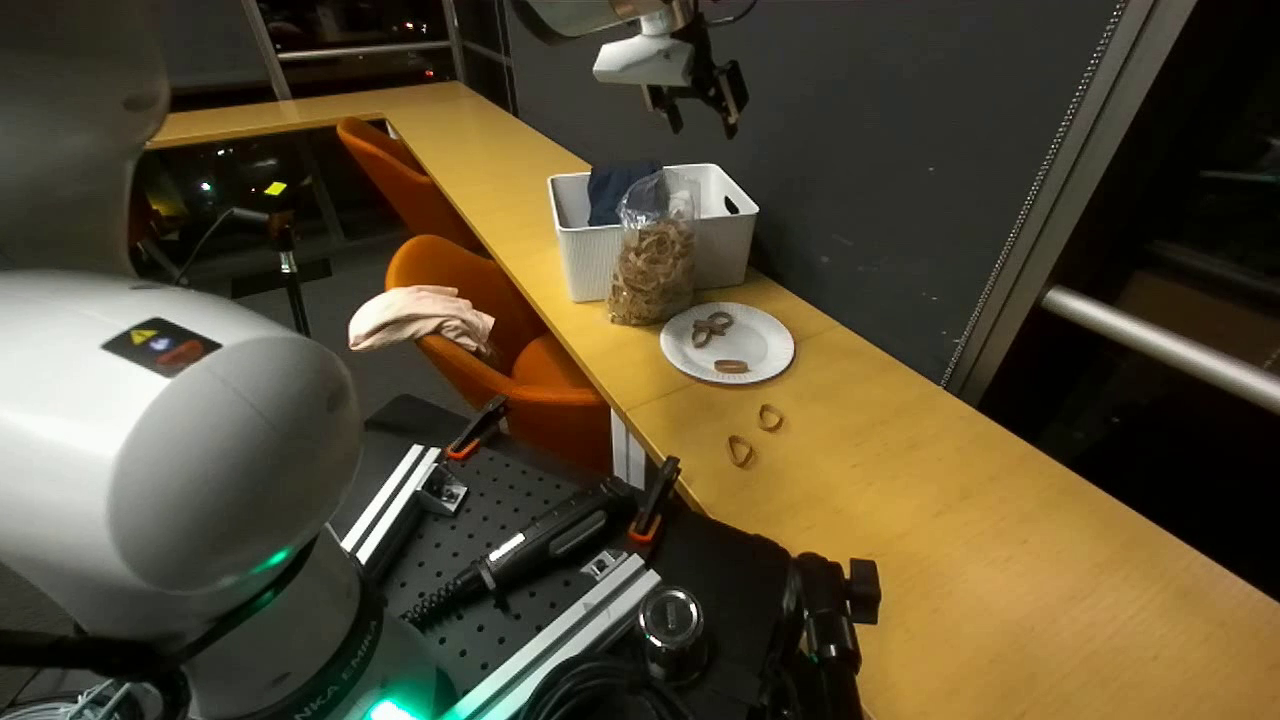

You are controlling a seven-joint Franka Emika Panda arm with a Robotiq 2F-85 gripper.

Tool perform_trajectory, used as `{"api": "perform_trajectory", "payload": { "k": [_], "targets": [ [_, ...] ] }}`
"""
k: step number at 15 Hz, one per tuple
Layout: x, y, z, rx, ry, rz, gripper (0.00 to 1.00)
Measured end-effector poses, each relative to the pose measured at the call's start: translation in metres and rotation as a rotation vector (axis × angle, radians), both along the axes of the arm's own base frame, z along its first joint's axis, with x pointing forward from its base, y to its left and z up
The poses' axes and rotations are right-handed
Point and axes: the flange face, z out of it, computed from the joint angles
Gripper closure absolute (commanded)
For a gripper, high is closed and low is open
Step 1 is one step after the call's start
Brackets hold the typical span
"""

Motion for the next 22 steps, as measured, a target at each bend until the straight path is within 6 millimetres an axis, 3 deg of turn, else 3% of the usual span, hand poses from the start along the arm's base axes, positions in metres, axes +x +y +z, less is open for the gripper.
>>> {"api": "perform_trajectory", "payload": {
  "k": [3,7,12,17,22],
  "targets": [
    [-0.008,-0.039,-0.018,-0.009,0.042,-0.059,0.00],
    [-0.029,-0.082,-0.061,-0.009,0.130,-0.130,0.00],
    [-0.044,-0.116,-0.124,0.011,0.244,-0.187,0.00],
    [-0.045,-0.121,-0.191,-0.046,0.379,-0.067,0.00],
    [-0.025,-0.089,-0.219,-0.064,0.385,0.070,0.00]
  ]
}}
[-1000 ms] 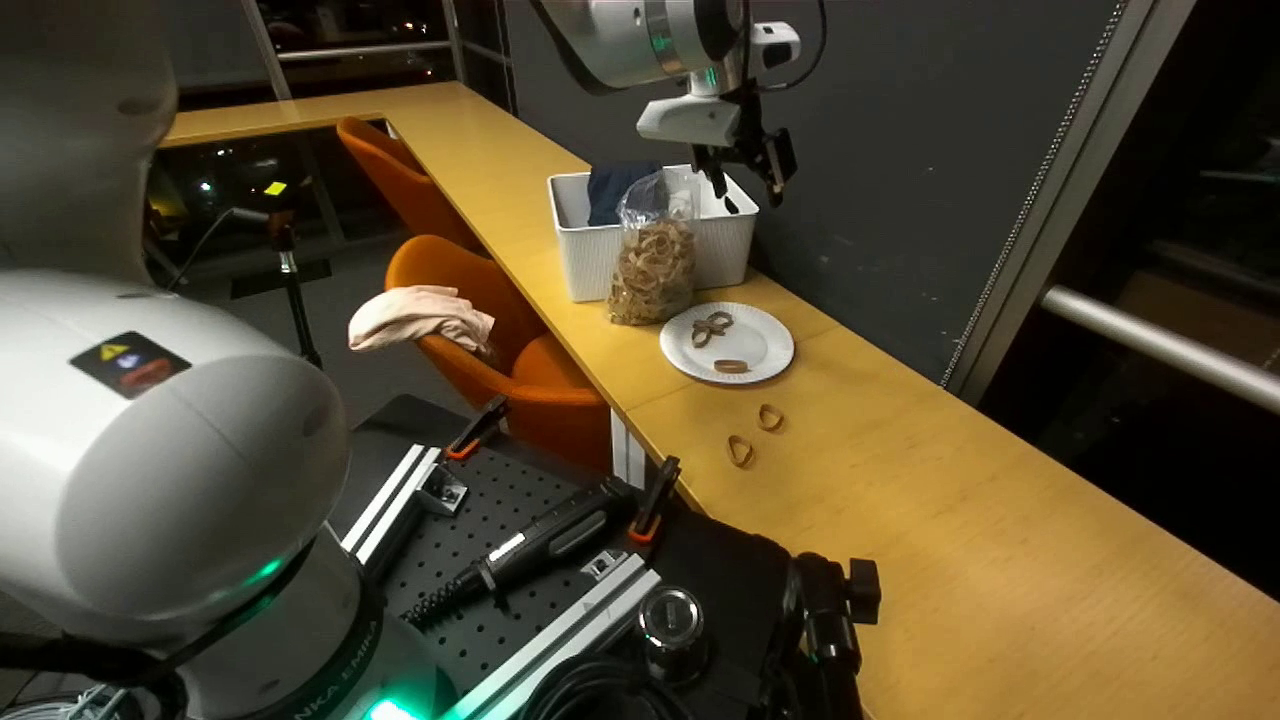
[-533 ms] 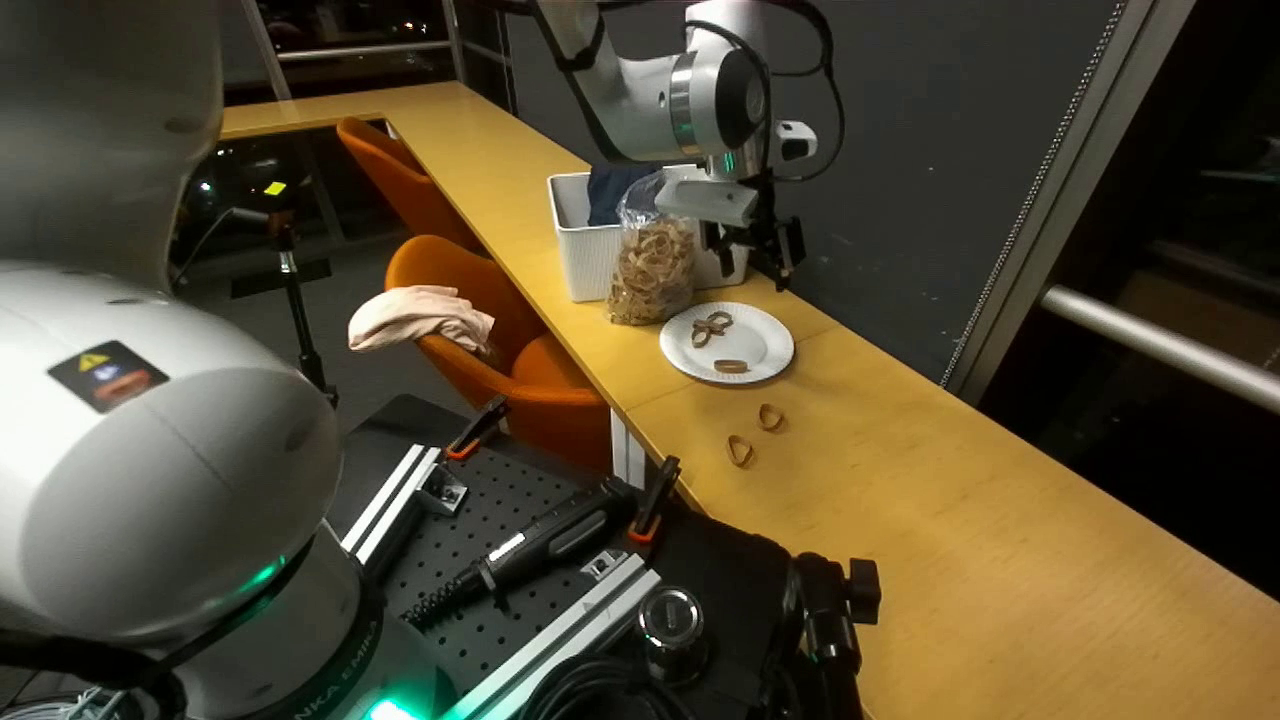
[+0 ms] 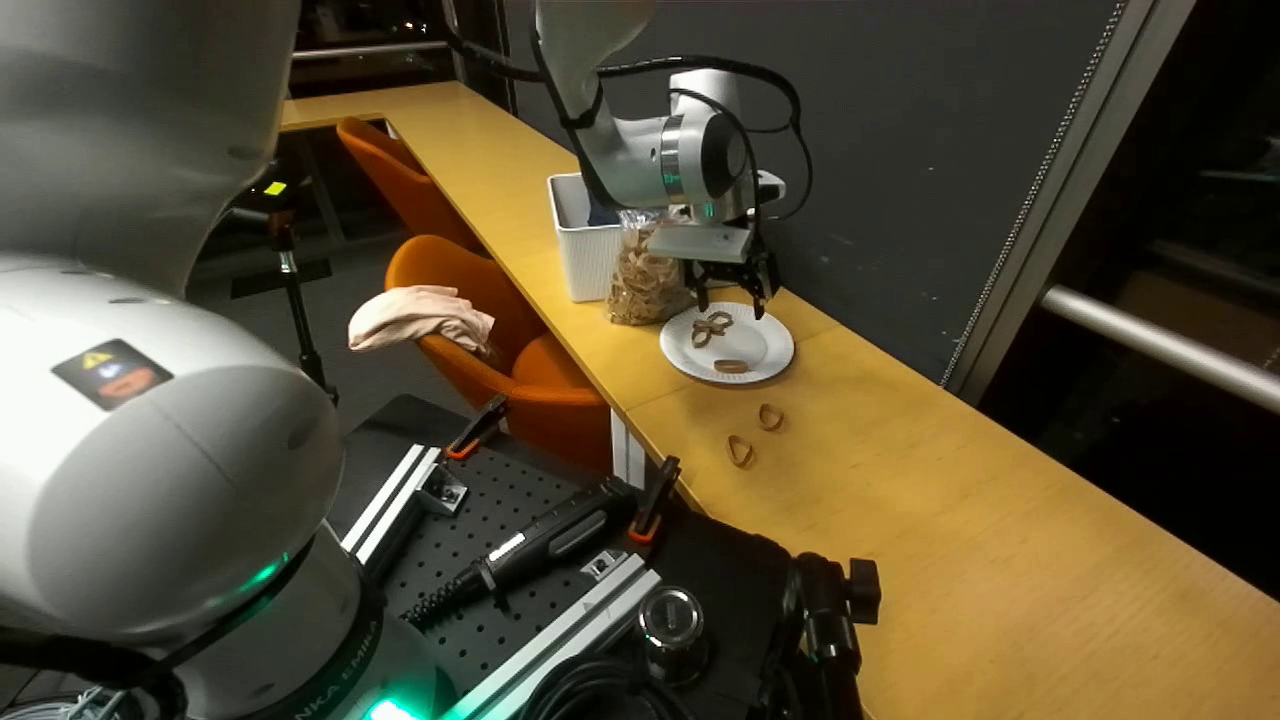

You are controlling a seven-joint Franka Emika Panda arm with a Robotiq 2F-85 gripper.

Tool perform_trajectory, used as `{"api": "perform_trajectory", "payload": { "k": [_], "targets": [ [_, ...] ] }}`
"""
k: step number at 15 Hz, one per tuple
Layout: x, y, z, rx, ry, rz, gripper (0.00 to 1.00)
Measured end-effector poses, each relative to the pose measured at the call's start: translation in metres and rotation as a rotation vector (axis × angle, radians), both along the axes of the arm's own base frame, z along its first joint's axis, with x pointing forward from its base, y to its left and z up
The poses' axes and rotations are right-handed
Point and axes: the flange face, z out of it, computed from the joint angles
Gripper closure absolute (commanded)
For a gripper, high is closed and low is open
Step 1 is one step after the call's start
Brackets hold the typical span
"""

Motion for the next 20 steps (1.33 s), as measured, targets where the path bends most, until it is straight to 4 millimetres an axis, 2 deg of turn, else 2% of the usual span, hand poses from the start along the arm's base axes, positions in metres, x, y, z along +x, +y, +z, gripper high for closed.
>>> {"api": "perform_trajectory", "payload": {
  "k": [4,11,16,20],
  "targets": [
    [0.018,0.024,-0.014,0.004,0.013,0.147,0.00],
    [0.032,0.020,-0.036,-0.002,0.065,0.399,0.00],
    [0.032,0.039,-0.040,0.026,0.082,0.553,0.00],
    [0.033,0.033,-0.044,0.028,0.074,0.615,0.00]
  ]
}}
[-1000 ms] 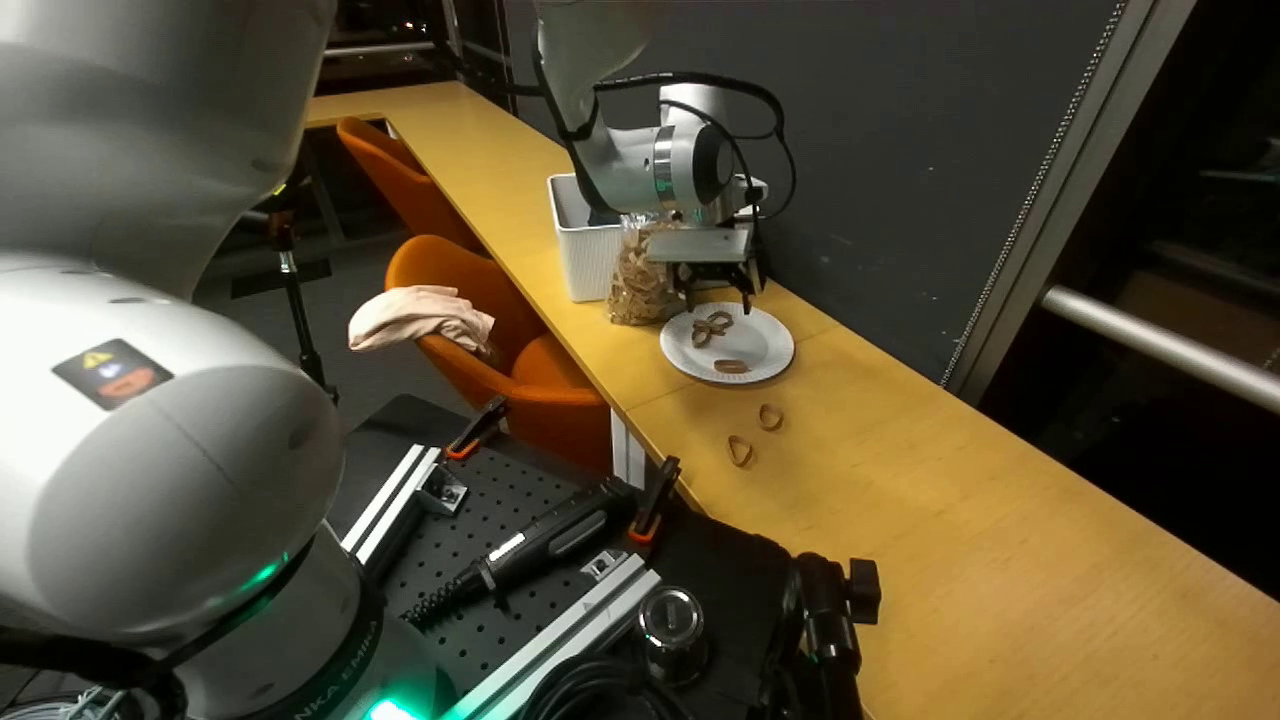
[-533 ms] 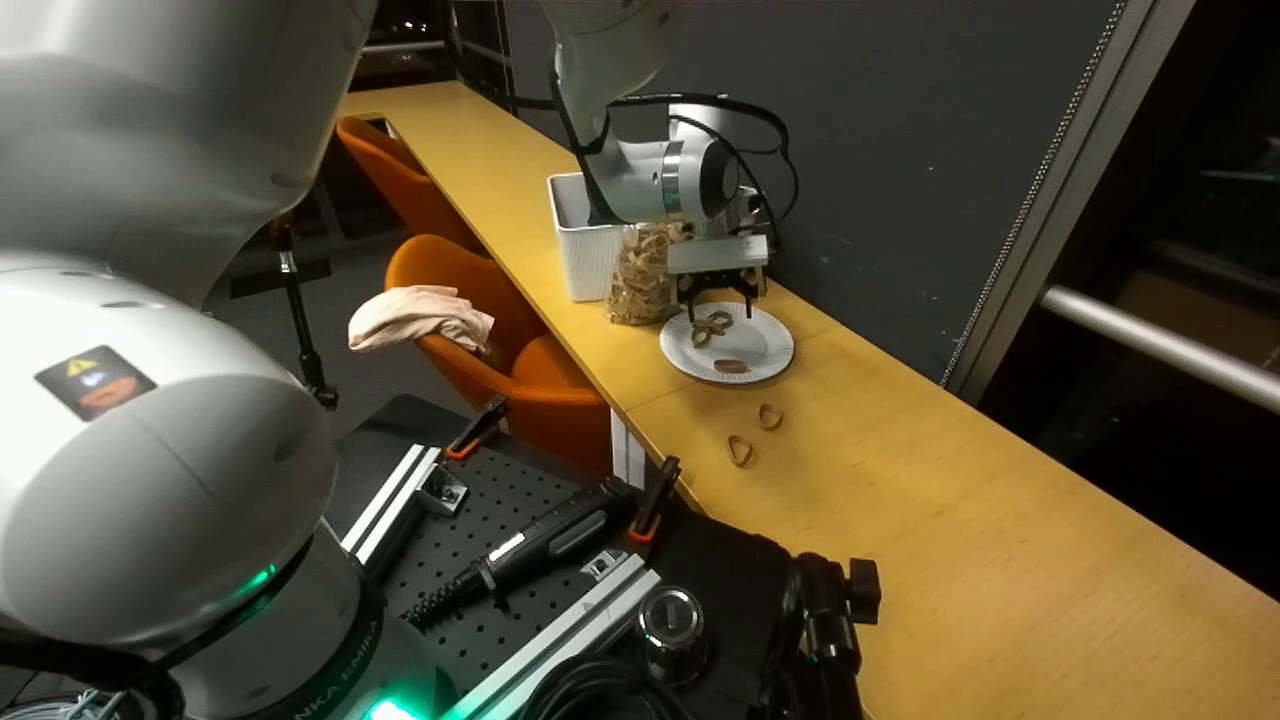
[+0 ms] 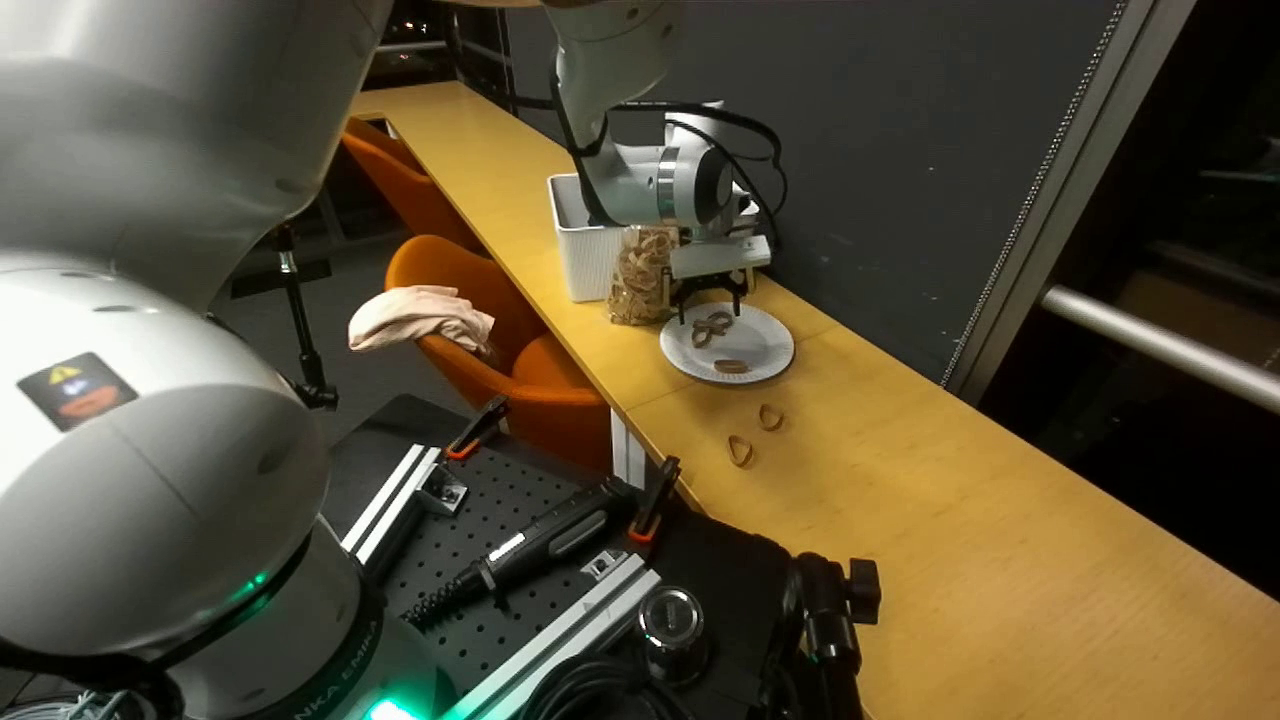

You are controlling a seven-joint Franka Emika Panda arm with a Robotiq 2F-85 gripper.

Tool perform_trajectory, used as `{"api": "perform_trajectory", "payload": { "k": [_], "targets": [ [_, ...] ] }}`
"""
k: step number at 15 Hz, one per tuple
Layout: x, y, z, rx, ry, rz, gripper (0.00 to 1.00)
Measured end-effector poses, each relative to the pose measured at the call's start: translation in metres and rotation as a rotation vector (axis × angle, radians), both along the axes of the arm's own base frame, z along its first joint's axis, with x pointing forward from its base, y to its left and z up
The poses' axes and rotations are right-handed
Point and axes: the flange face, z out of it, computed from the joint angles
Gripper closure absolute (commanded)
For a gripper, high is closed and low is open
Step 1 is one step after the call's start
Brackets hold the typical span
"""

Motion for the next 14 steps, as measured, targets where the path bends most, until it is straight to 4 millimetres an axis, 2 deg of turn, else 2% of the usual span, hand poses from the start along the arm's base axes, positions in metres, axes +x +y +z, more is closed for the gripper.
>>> {"api": "perform_trajectory", "payload": {
  "k": [4,14],
  "targets": [
    [0.000,-0.017,-0.006,0.005,-0.016,-0.022,0.00],
    [-0.001,-0.020,-0.013,0.027,-0.037,0.157,0.00]
  ]
}}
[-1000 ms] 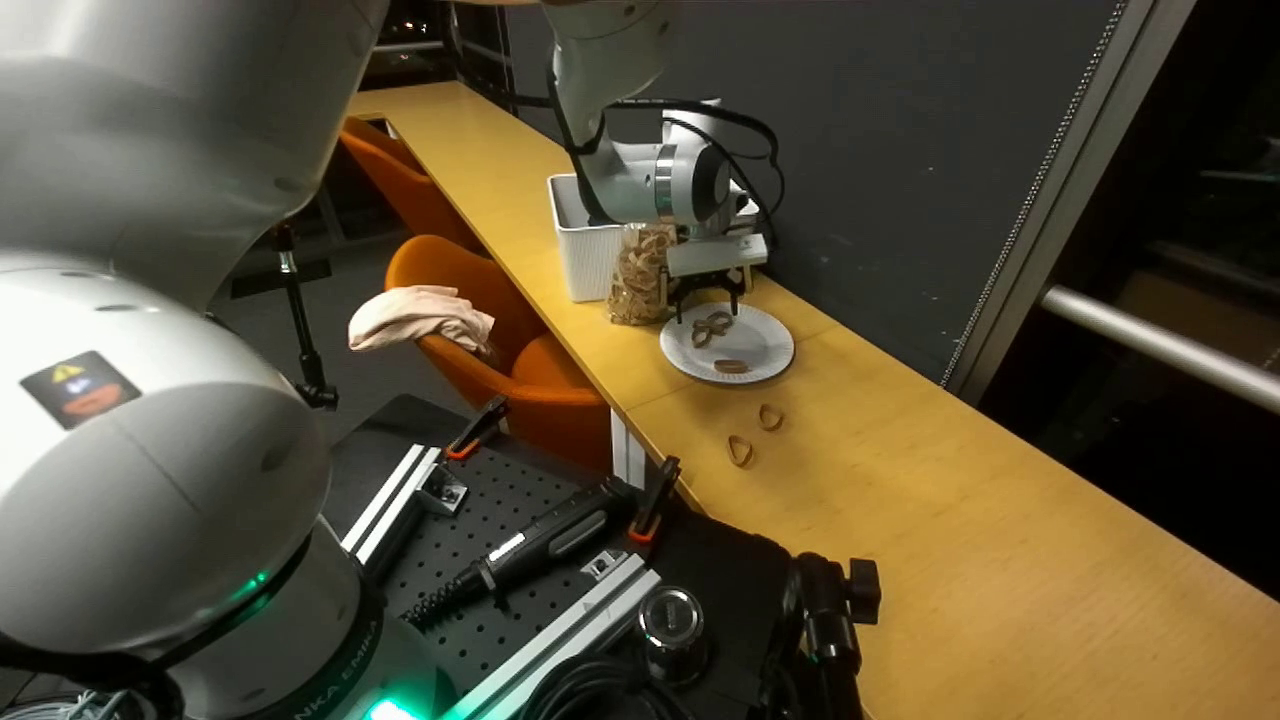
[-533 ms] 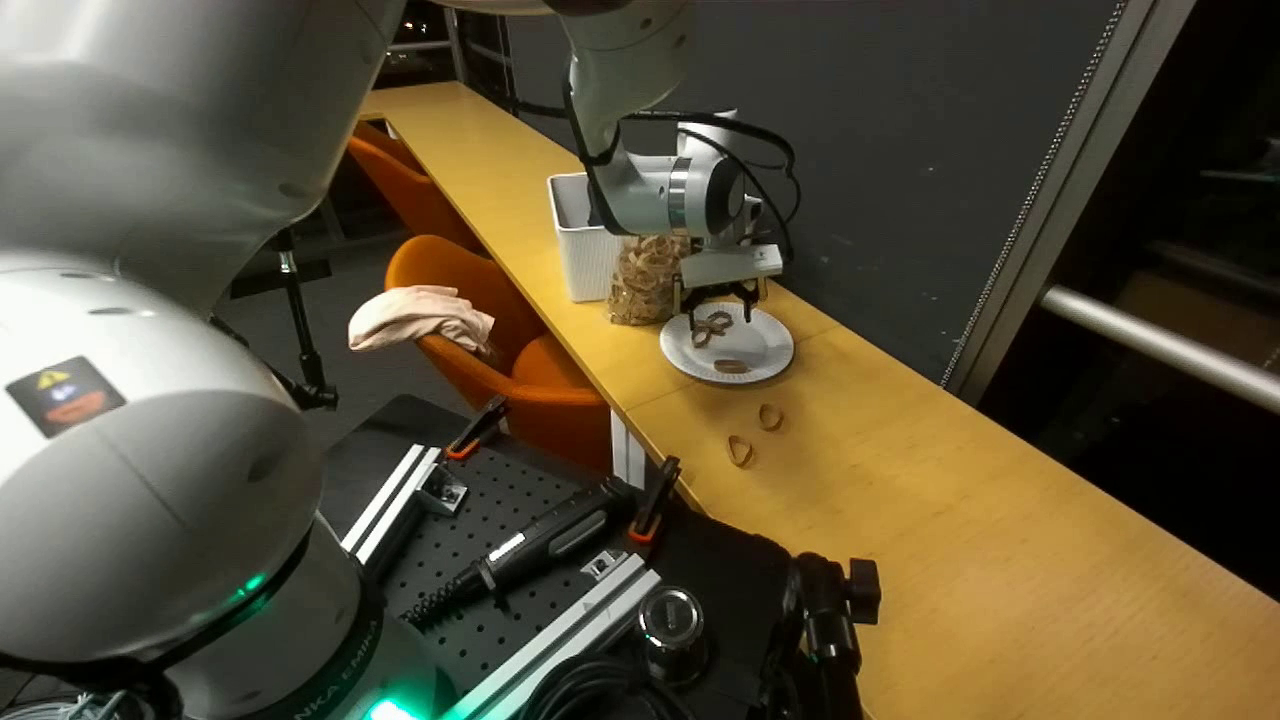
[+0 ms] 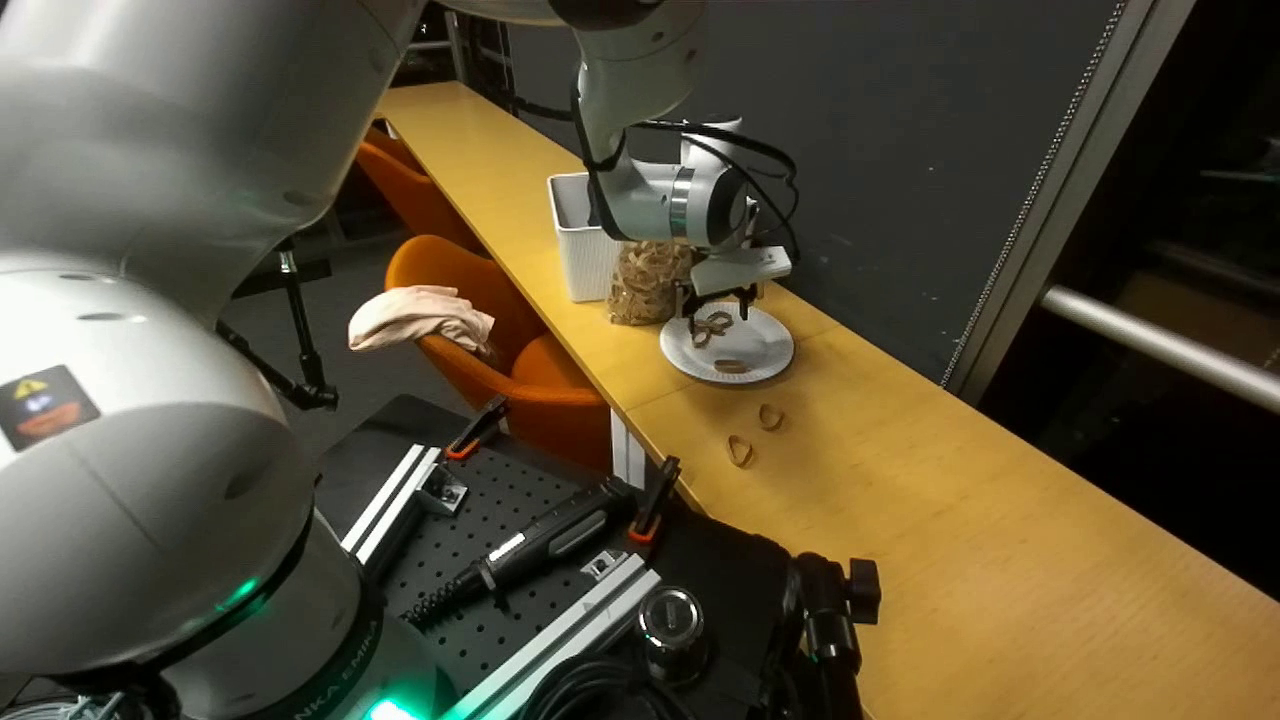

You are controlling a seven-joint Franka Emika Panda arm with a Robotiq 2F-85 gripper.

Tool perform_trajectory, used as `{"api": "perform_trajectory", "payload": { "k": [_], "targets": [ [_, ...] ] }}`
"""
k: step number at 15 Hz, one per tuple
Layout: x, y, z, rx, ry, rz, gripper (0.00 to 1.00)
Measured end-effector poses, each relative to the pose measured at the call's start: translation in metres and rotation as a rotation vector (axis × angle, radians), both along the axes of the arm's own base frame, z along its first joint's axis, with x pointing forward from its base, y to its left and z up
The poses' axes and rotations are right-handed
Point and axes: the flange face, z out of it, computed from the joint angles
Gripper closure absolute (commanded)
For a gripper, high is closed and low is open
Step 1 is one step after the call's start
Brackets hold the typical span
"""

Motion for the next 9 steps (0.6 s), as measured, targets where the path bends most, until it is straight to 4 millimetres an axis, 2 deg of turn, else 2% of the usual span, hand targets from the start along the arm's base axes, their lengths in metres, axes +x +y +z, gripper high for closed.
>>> {"api": "perform_trajectory", "payload": {
  "k": [9],
  "targets": [
    [0.022,0.019,-0.023,0.029,-0.034,0.127,0.00]
  ]
}}
